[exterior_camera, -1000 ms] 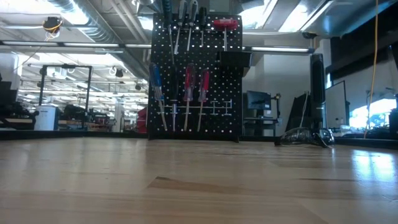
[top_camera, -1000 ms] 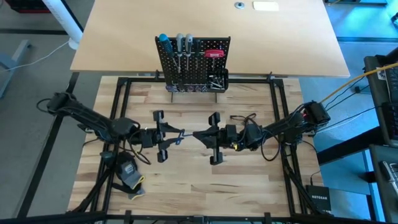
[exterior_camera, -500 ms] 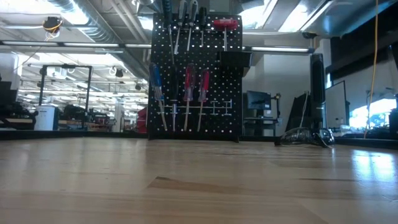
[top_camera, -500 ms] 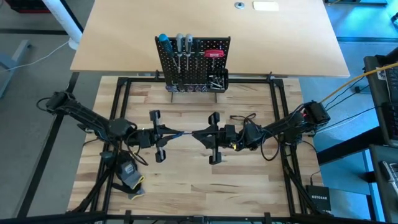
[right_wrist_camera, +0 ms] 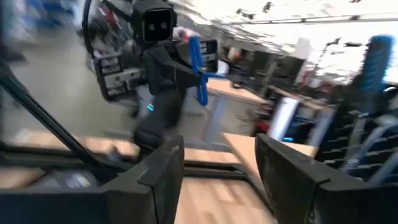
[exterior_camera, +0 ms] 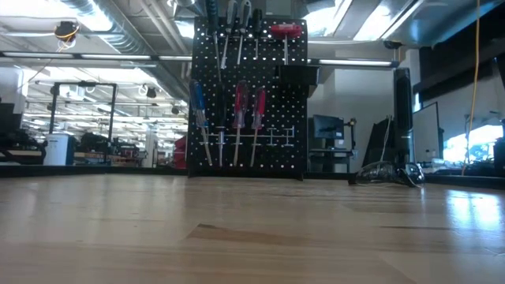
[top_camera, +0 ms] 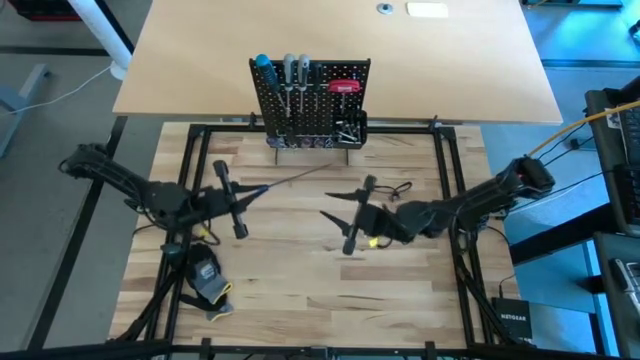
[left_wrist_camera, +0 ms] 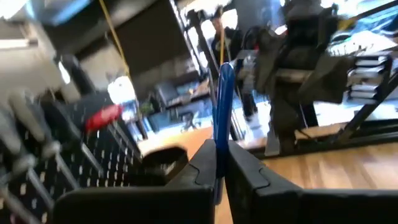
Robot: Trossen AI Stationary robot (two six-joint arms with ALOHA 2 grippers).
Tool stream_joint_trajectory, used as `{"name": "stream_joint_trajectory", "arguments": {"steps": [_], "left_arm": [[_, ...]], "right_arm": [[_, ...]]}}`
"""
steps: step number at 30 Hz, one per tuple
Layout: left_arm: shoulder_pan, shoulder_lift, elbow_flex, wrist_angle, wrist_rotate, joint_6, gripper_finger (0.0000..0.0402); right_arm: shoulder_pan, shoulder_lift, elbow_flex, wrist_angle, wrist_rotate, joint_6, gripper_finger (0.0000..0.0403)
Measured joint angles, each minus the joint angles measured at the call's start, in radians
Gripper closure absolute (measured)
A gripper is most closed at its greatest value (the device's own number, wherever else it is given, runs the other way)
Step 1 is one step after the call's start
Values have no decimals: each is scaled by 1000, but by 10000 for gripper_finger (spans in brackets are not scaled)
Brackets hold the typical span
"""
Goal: Hang tools onto peg board
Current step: Hang the blue pick tool on the peg board
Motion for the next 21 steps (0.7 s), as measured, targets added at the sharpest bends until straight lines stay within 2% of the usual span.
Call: {"name": "stream_joint_trajectory", "arguments": {"steps": [6, 10, 15, 21], "left_arm": [[64, -11, 56, -259, -7, -207, 399], [99, 54, 155, -483, 15, -377, 398], [140, 165, 285, -716, 161, -553, 399], [150, 288, 398, -856, 202, -656, 395]], "right_arm": [[87, 9, 60, -72, 169, -210, 208], [92, 35, 83, -131, 249, -249, 212], [67, 74, 83, -157, 270, -259, 213], [21, 141, 84, -160, 244, -264, 213]]}}
